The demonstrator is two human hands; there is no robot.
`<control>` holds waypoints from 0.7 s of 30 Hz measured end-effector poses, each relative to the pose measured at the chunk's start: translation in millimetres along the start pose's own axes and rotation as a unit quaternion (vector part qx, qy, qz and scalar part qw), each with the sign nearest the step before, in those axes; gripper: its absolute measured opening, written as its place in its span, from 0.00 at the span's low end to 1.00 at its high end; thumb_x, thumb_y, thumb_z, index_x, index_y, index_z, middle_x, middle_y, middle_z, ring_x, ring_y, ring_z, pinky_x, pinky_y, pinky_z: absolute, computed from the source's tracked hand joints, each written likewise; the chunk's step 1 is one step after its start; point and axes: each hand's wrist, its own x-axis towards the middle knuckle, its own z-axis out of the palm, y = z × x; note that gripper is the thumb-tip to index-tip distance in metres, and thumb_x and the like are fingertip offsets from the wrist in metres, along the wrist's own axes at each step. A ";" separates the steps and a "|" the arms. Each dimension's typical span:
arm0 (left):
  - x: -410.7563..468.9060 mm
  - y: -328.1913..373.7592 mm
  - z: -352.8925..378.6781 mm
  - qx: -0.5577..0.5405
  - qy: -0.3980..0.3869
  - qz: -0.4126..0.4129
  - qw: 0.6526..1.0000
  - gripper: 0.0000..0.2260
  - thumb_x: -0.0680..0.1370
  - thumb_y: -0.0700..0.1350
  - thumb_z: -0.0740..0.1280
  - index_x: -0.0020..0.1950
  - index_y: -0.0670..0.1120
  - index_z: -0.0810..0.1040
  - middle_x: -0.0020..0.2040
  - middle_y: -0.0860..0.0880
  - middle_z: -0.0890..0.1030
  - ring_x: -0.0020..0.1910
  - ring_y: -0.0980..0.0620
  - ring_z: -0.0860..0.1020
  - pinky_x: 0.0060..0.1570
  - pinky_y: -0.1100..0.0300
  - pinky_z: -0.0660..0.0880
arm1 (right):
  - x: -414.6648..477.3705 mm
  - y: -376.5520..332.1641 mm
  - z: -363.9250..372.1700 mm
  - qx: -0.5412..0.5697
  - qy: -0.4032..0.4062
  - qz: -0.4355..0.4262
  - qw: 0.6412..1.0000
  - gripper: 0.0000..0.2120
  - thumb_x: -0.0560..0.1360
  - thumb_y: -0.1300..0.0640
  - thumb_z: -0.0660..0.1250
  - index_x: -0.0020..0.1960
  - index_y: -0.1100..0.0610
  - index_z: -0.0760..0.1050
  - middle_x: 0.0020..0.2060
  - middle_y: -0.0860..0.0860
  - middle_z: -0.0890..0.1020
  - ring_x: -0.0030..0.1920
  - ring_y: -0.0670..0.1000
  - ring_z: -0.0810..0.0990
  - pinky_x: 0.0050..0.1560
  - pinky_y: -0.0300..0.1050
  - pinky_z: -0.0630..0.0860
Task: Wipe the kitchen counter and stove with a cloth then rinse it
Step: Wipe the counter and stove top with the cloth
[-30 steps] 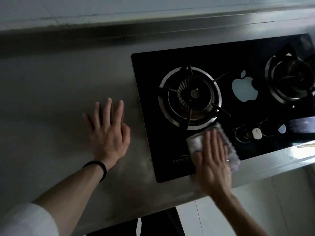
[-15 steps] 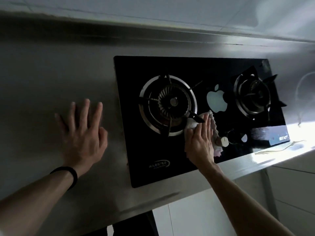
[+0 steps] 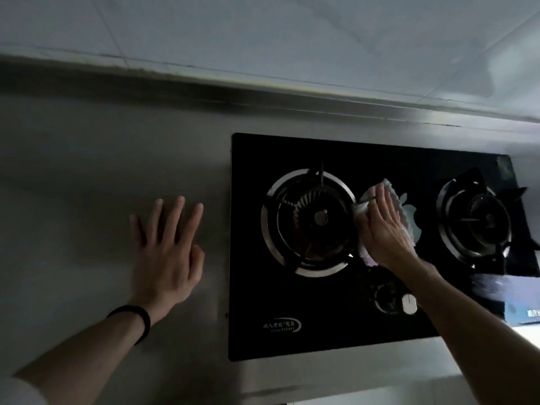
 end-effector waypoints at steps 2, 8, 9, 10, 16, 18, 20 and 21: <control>-0.2 -0.6 0.1 -0.003 0.011 0.001 1.000 0.32 0.78 0.51 0.57 0.84 0.50 0.62 0.84 0.43 0.61 0.82 0.32 0.58 0.77 0.26 0.51 | 24.6 -0.9 -12.1 -0.015 -0.019 -0.042 0.999 0.33 0.87 0.48 0.49 0.84 0.60 0.40 0.83 0.57 0.37 0.83 0.53 0.33 0.83 0.52 0.36; 0.3 3.1 -1.5 0.002 0.030 0.000 1.000 0.33 0.77 0.51 0.60 0.83 0.50 0.64 0.83 0.44 0.63 0.81 0.32 0.60 0.77 0.27 0.53 | 83.4 -30.3 -32.9 -0.034 -0.066 -0.146 0.987 0.35 0.87 0.49 0.54 0.84 0.60 0.39 0.83 0.55 0.37 0.83 0.54 0.35 0.83 0.54 0.38; 0.7 3.0 -1.6 0.002 0.030 -0.001 1.000 0.33 0.76 0.51 0.60 0.83 0.50 0.64 0.83 0.44 0.63 0.81 0.33 0.60 0.77 0.27 0.53 | 91.1 -37.0 -36.3 -0.038 -0.073 -0.168 0.982 0.35 0.87 0.51 0.56 0.84 0.60 0.40 0.83 0.56 0.38 0.83 0.54 0.35 0.83 0.55 0.39; 1.0 2.5 -1.4 0.004 0.030 -0.001 1.000 0.34 0.76 0.51 0.60 0.84 0.51 0.64 0.84 0.44 0.62 0.81 0.33 0.60 0.77 0.27 0.53 | 99.0 -44.3 -40.7 -0.039 -0.079 -0.191 0.978 0.35 0.86 0.52 0.59 0.84 0.60 0.42 0.84 0.56 0.40 0.83 0.54 0.37 0.83 0.55 0.40; 0.4 0.5 0.6 0.014 0.022 -0.001 1.000 0.35 0.76 0.51 0.60 0.84 0.52 0.62 0.84 0.45 0.62 0.82 0.35 0.58 0.77 0.28 0.54 | 131.5 -92.1 -57.2 0.017 -0.130 -0.282 0.950 0.46 0.76 0.61 0.76 0.84 0.58 0.52 0.84 0.53 0.53 0.83 0.49 0.50 0.83 0.51 0.53; 0.4 0.8 -0.1 0.016 0.018 -0.004 1.000 0.35 0.75 0.51 0.60 0.84 0.52 0.62 0.84 0.45 0.61 0.83 0.35 0.58 0.78 0.29 0.54 | 132.1 -112.3 -52.7 0.034 -0.148 -0.298 0.942 0.47 0.75 0.62 0.77 0.84 0.57 0.52 0.84 0.52 0.54 0.82 0.48 0.52 0.83 0.49 0.54; 1.0 0.7 -0.2 0.015 0.017 -0.006 1.000 0.35 0.75 0.52 0.60 0.84 0.52 0.62 0.84 0.45 0.61 0.83 0.35 0.58 0.78 0.29 0.54 | 129.5 -129.4 -45.8 0.017 -0.147 -0.337 0.930 0.47 0.75 0.62 0.76 0.85 0.57 0.51 0.84 0.52 0.54 0.82 0.48 0.54 0.81 0.41 0.52; 1.0 0.6 -0.3 0.016 0.016 -0.005 1.000 0.35 0.75 0.52 0.61 0.84 0.52 0.62 0.84 0.45 0.61 0.83 0.35 0.58 0.78 0.29 0.54 | 127.1 -135.2 -43.4 0.006 -0.149 -0.352 0.924 0.47 0.75 0.62 0.76 0.85 0.55 0.51 0.84 0.50 0.53 0.82 0.47 0.54 0.80 0.37 0.51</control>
